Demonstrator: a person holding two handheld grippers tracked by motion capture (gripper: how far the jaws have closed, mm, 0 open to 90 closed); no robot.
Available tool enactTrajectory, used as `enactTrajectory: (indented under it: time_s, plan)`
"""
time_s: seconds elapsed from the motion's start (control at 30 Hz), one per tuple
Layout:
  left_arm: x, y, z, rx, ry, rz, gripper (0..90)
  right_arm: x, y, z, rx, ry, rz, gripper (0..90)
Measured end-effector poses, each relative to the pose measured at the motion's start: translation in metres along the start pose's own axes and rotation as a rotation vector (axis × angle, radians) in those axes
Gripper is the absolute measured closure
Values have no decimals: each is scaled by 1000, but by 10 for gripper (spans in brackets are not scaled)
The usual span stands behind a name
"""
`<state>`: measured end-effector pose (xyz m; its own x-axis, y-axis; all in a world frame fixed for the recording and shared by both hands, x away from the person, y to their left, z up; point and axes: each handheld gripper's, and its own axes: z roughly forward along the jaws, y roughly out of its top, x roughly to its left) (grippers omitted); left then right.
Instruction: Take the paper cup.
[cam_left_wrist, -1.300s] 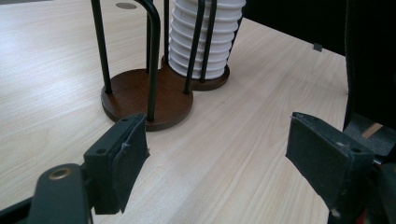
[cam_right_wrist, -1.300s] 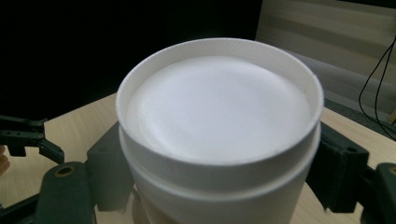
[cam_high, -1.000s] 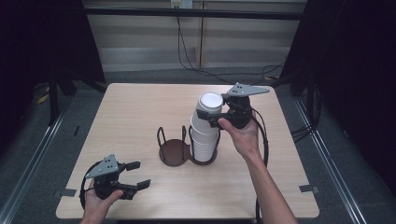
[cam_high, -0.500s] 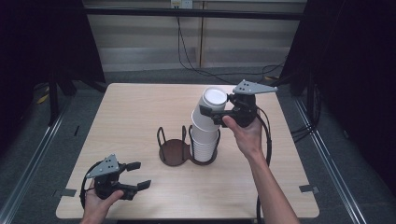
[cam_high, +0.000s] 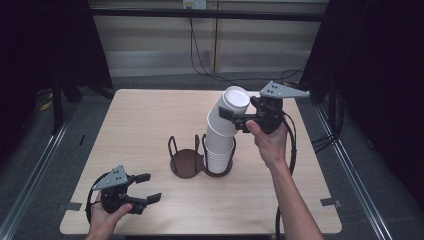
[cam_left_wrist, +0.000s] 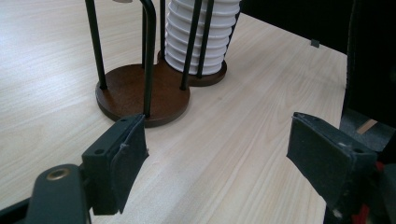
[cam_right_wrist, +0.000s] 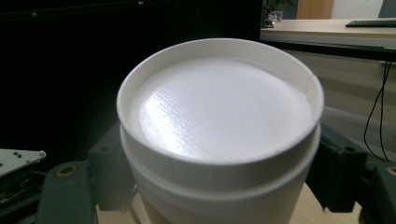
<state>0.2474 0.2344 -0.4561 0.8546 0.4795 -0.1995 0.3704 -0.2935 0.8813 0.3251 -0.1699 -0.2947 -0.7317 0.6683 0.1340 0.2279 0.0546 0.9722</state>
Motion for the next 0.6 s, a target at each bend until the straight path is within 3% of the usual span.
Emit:
enactTrajectory:
  time_s: [0.6]
  plan:
    - [1,0,-1,-2,-4,-9,195,4,12,-30,-111,17,7,221]
